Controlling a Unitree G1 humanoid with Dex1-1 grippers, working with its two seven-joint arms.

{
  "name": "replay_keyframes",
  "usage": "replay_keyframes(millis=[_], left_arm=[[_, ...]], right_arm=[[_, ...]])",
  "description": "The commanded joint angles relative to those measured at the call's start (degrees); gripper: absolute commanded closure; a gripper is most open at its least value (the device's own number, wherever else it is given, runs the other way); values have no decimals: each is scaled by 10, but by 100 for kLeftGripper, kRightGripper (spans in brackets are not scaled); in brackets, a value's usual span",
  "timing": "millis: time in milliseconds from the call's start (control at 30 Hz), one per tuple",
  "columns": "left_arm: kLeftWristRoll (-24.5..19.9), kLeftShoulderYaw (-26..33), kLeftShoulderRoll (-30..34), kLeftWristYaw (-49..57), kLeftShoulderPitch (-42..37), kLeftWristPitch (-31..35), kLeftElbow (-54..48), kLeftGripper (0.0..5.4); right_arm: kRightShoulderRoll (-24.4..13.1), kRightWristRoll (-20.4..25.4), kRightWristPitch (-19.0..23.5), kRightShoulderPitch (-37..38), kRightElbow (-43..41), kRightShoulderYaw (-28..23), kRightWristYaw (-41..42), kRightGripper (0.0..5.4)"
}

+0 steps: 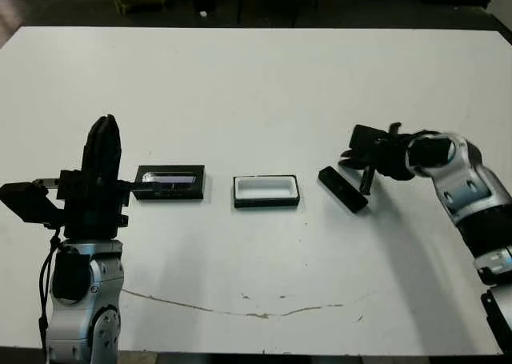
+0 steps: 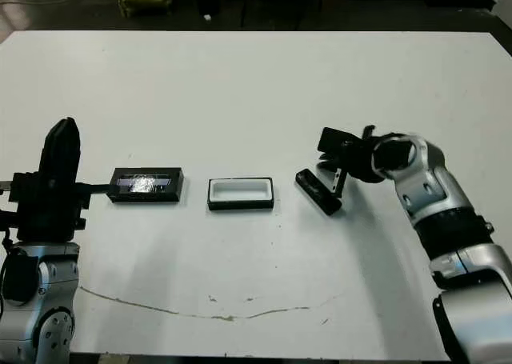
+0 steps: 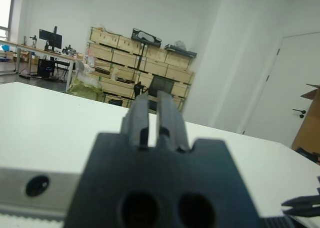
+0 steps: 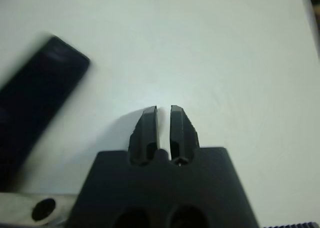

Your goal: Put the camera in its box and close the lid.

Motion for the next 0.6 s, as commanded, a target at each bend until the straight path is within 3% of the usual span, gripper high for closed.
replay_keyframes(millis=[33, 133, 233, 367, 467, 600], left_arm=[[-2, 2, 0, -3, 6, -1, 12, 539], [-2, 4, 2, -6, 4, -5, 17, 539], [-4, 4, 3, -9, 3, -5, 18, 539], [1, 3, 3, -8, 5, -6, 18, 539], [7, 2, 1, -2, 6, -2, 15, 539], [7, 1, 3, -1, 8, 2, 11, 539]], right_arm=[[13, 42, -5, 43, -22, -58, -45, 540], [22, 104, 27, 71, -90, -115, -54, 540], [20, 154, 75, 111, -210, -145, -50, 540], [22, 226, 168, 177, -388, -177, -56, 540], [18, 256, 218, 221, -485, -189, -70, 540], [10, 285, 269, 264, -548, -201, -80, 540]])
